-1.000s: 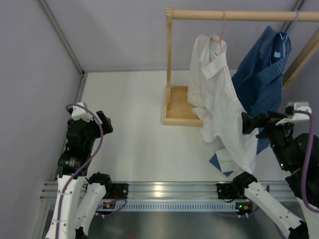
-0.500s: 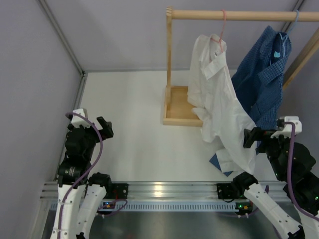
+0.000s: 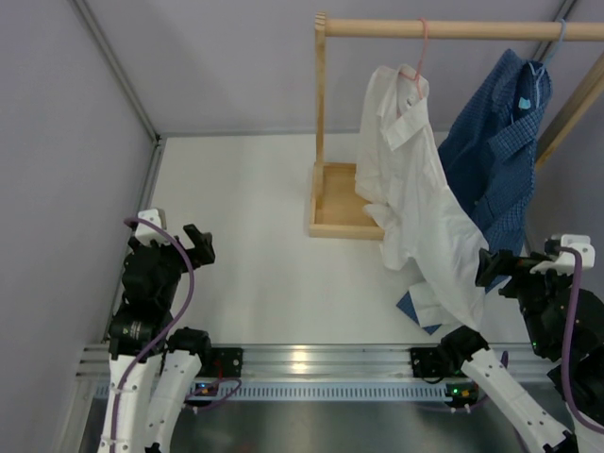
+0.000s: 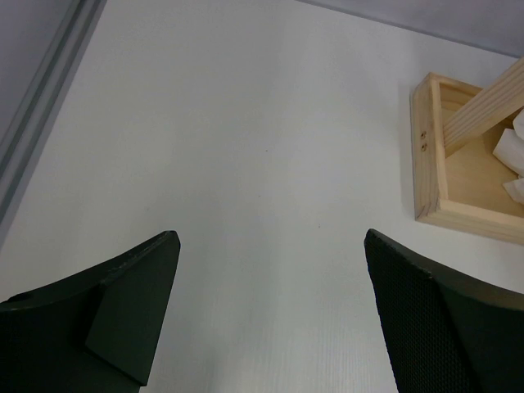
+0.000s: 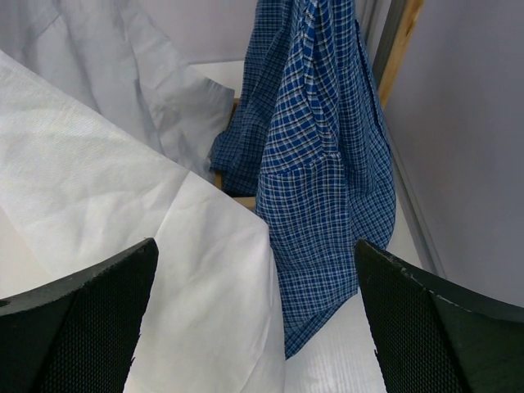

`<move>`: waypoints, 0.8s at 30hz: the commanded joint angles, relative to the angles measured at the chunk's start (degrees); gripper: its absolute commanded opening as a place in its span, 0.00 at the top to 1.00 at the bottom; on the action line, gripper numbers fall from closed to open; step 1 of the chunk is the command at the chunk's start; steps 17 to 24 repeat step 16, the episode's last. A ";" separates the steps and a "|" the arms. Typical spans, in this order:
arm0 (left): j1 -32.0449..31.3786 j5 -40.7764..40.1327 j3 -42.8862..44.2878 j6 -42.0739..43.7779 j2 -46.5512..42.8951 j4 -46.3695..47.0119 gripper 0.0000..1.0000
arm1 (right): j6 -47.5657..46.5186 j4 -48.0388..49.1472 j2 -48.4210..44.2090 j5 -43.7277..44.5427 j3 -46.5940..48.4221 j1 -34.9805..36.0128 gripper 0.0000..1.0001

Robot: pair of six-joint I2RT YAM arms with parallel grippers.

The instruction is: Place the shirt on the hanger

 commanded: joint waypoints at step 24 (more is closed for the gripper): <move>-0.04 0.68 -0.95 0.08 -1.34 3.06 0.02 | -1.51 0.02 -0.26 1.59 0.69 -0.57 0.00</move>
